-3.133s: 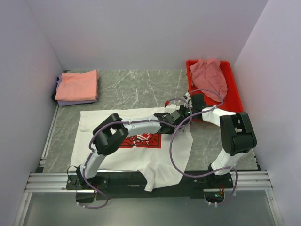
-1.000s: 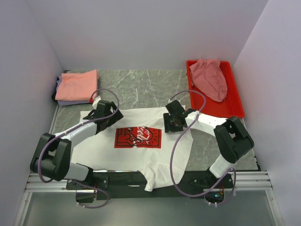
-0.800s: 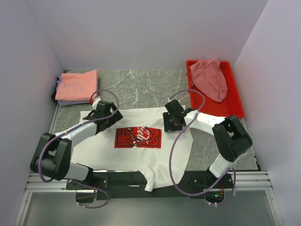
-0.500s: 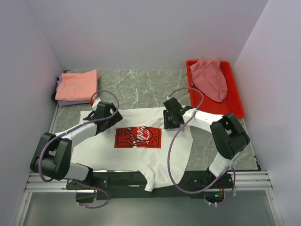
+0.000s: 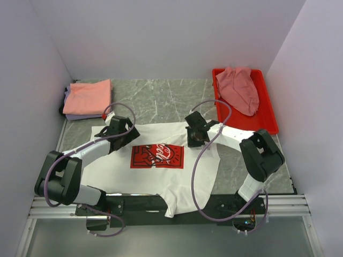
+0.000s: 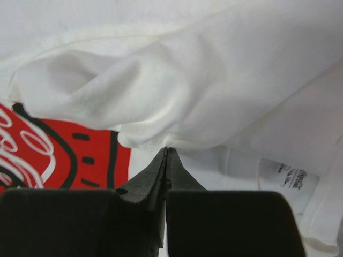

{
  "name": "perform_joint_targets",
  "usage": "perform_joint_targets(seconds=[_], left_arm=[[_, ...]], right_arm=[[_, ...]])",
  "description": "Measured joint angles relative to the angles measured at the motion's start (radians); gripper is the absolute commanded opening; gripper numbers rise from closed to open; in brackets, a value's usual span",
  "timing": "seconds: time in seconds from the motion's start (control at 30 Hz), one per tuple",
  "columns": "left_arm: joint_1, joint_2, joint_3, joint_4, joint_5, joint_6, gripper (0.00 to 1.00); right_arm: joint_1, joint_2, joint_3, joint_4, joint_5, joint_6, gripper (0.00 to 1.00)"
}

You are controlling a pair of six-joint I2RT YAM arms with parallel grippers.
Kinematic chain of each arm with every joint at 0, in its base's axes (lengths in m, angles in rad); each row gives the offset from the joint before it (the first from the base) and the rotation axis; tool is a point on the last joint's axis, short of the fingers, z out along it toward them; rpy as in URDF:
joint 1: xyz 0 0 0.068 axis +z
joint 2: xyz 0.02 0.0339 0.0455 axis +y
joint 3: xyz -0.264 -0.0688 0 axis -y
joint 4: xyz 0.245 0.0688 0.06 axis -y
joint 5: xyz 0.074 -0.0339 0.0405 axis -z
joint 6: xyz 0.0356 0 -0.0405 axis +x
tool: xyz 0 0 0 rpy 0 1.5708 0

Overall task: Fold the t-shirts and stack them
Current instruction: Fold the tshirt

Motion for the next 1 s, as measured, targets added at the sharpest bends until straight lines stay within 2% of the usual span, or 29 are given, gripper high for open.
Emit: perform_joint_targets(seconds=[0.37, 1.0], left_arm=[[0.001, 0.0, 0.0, -0.003, 0.0, 0.005, 1.0], [0.004, -0.01, 0.0, -0.026, -0.019, 0.008, 1.0]], right_arm=[[0.047, -0.145, -0.039, -0.034, -0.101, 0.088, 0.0], [0.205, -0.153, -0.046, -0.134, -0.23, 0.237, 0.0]])
